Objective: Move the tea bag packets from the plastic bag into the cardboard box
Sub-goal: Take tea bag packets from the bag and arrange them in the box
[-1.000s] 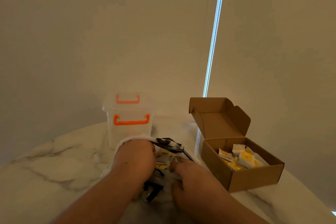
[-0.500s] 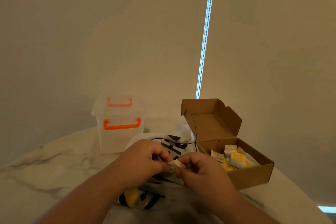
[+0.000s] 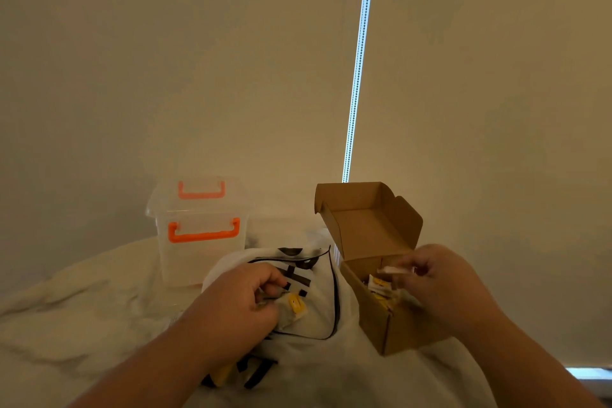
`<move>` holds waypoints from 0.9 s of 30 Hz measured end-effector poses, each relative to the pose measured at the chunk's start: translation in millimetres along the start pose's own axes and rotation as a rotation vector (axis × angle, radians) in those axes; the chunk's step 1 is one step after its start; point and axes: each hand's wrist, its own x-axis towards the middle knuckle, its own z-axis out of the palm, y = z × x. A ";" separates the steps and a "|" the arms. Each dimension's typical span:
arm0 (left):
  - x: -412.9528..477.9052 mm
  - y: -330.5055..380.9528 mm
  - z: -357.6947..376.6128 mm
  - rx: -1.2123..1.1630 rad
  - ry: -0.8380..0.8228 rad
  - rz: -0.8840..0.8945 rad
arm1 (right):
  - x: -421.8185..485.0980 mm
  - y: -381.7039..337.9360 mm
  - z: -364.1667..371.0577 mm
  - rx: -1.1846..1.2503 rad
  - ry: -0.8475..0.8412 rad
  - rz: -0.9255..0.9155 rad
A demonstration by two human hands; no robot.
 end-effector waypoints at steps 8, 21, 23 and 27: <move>2.0 -4.1 2.1 0.053 0.022 0.001 | 3.5 9.3 0.7 0.048 -0.070 0.087; 9.0 -3.6 9.0 0.237 0.047 -0.022 | -58.9 -76.9 36.0 0.098 -0.159 -0.528; 6.0 -4.9 12.8 0.307 0.045 0.006 | -50.6 -78.4 54.5 0.068 -0.253 -0.512; 13.9 -14.2 26.9 0.437 0.062 0.031 | -26.7 -80.5 77.4 -0.166 -0.497 -0.282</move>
